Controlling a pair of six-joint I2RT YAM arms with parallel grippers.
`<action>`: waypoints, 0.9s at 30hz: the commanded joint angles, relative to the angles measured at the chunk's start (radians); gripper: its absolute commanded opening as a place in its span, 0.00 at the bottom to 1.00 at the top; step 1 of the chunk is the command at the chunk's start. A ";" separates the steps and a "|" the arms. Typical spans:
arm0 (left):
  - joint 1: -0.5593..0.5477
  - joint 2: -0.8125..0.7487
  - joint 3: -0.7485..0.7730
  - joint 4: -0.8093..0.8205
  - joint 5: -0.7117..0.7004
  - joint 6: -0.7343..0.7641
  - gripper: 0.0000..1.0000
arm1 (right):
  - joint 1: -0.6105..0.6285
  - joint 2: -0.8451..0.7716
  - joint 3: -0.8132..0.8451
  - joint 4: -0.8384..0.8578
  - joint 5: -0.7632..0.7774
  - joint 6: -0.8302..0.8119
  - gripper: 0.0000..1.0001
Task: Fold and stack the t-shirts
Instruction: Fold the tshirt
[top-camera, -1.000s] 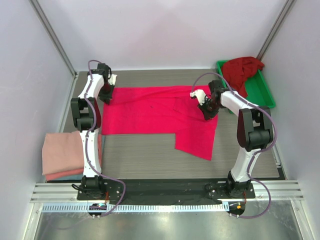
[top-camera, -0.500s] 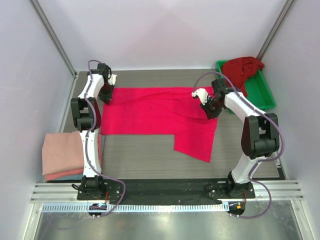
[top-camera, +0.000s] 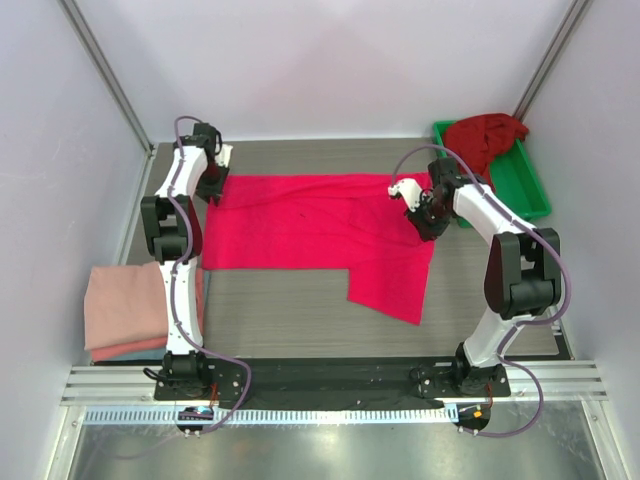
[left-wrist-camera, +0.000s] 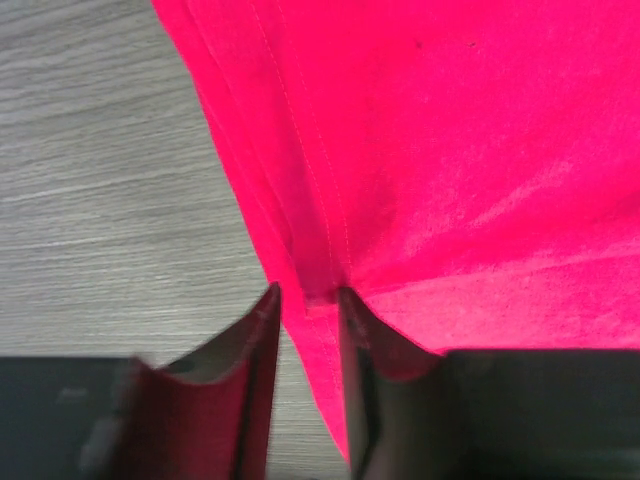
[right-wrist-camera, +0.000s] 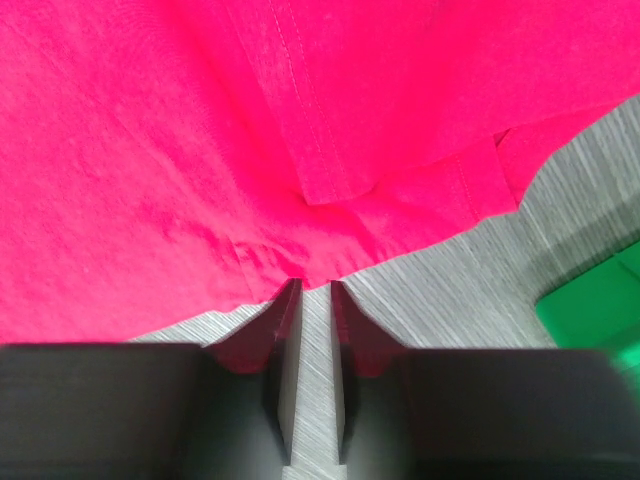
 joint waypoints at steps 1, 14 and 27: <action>0.001 -0.071 0.022 -0.012 0.016 0.015 0.32 | -0.006 -0.053 0.014 -0.013 -0.004 0.001 0.25; -0.030 -0.302 -0.248 -0.022 0.131 0.040 0.36 | 0.010 -0.335 -0.312 -0.064 -0.246 -0.202 0.39; -0.032 -0.308 -0.337 -0.010 0.022 -0.023 0.56 | 0.155 -0.709 -0.725 0.004 -0.286 -0.532 0.37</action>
